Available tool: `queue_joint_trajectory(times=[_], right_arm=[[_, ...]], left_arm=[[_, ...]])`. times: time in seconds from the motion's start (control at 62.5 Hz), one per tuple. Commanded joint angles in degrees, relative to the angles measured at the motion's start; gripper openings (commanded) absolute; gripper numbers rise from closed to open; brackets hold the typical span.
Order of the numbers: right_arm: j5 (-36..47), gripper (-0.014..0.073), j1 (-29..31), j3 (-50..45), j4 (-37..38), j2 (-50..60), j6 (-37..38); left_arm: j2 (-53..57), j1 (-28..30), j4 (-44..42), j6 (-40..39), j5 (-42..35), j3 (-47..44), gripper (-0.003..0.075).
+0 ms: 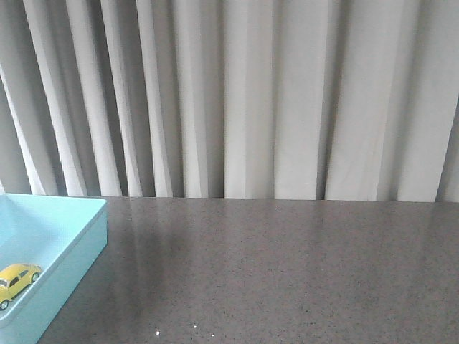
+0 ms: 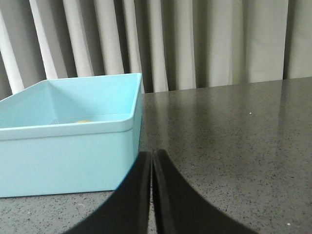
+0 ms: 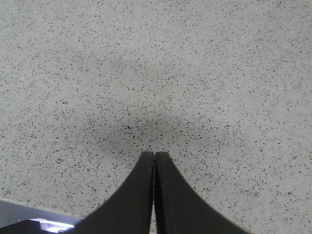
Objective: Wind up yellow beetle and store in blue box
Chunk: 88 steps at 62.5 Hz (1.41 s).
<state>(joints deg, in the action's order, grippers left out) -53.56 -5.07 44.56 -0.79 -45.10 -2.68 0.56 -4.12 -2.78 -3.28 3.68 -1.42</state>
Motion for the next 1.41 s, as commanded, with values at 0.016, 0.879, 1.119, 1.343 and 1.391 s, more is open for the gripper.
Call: queue_joint_trajectory(times=[0.016,0.879,1.119,1.343,1.391], right_arm=[[2.9,-0.0007,0.0,1.6,0.3,0.2,-0.3],[37.0,-0.0007,8.1,-29.3,-2.6,37.0,-0.6],[54.0,-0.0007,8.1,-44.0,-2.9,44.4,-0.4],[54.7,-0.0007,8.1,-46.3,-4.0,46.4,0.4],[54.7,-0.0007,8.1,-46.3,-4.1,46.4,0.4]], left_arm=[[0.9,0.0,0.1,-0.6,-4.5,0.6,-0.0005],[0.9,0.0,0.1,-0.6,-4.2,0.6,-0.0005],[0.9,0.0,0.1,-0.6,-4.2,0.6,-0.0005],[0.9,0.0,0.1,-0.6,-4.2,0.6,-0.0005],[0.9,0.0,0.1,-0.6,-4.2,0.6,-0.0005]])
